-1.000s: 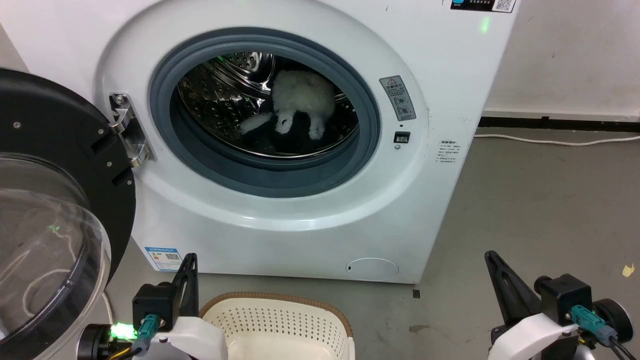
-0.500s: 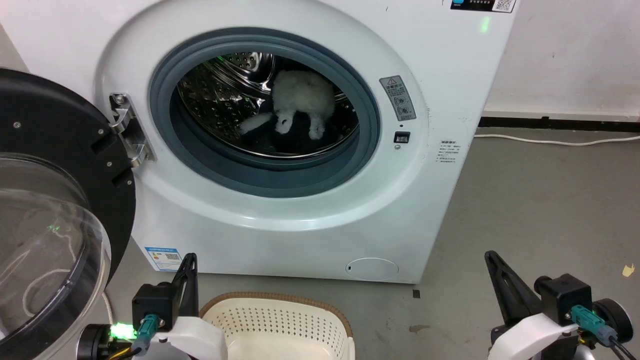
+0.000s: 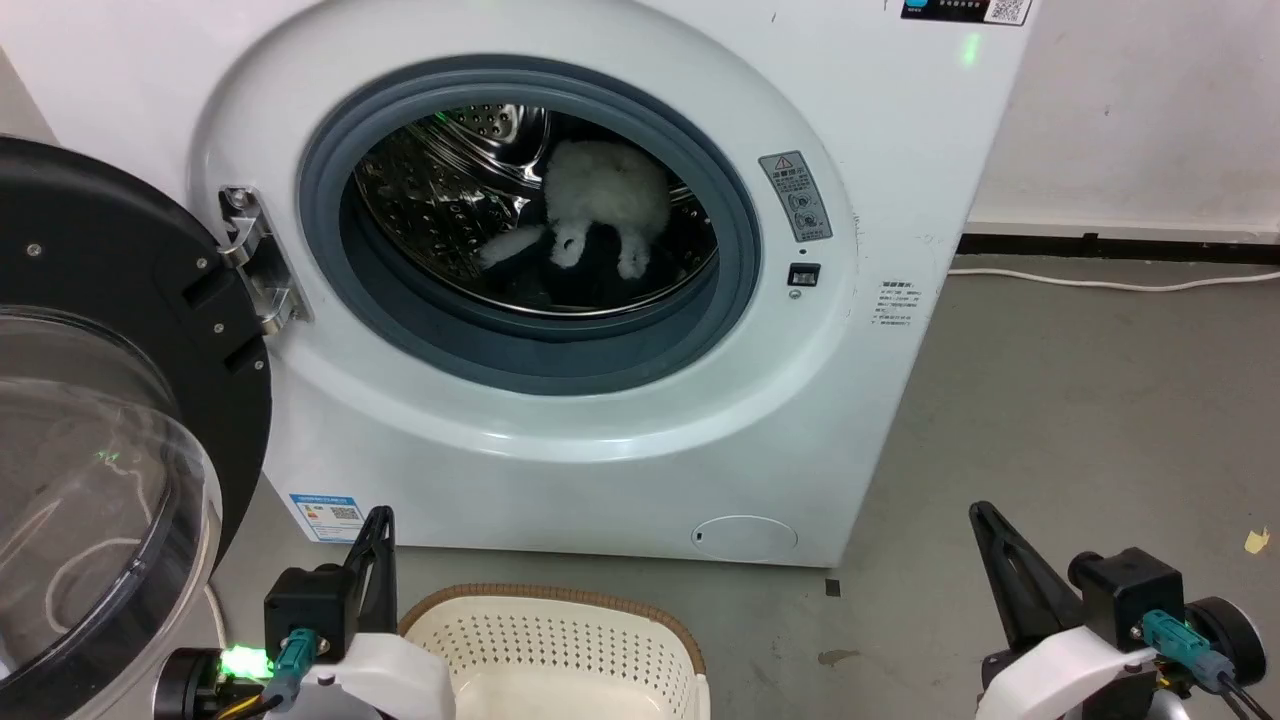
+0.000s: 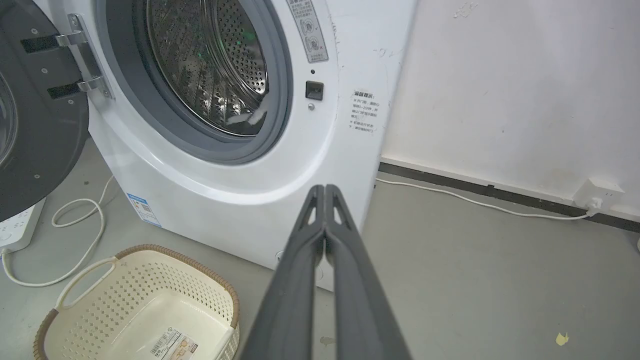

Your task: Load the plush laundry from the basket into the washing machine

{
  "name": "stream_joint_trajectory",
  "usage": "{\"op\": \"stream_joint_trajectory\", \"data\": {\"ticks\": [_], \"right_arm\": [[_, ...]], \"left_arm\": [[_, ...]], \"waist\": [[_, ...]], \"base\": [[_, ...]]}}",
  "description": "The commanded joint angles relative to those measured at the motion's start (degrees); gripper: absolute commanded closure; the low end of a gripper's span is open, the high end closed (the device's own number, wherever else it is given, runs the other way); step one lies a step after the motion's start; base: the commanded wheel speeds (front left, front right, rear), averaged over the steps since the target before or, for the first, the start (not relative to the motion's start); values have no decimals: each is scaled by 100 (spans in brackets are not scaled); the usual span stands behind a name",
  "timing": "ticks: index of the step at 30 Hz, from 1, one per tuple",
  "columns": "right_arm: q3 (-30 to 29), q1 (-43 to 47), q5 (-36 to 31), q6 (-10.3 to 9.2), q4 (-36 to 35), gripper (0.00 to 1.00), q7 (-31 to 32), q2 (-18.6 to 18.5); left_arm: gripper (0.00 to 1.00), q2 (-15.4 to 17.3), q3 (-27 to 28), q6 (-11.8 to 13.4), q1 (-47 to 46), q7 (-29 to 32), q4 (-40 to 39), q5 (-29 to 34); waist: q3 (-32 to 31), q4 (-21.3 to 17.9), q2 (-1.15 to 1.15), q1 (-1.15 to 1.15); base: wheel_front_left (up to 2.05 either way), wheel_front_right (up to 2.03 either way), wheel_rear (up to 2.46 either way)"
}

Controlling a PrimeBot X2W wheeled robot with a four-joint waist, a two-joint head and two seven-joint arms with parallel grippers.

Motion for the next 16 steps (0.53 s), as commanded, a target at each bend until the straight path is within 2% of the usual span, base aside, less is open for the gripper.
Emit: {"op": "stream_joint_trajectory", "data": {"ticks": [1, 16], "right_arm": [[-15, -67, -43, -5, -27, 100, 3, 25], [-15, -67, -43, -5, -27, 100, 3, 25]], "left_arm": [[100, -1, 2, 15, -90, 3, -26, 14], [100, -1, 2, 15, -90, 3, -26, 14]], "waist": [[0, 0, 0, 0], [0, 0, 0, 0]], "base": [[0, 0, 0], [0, 0, 0]]}}
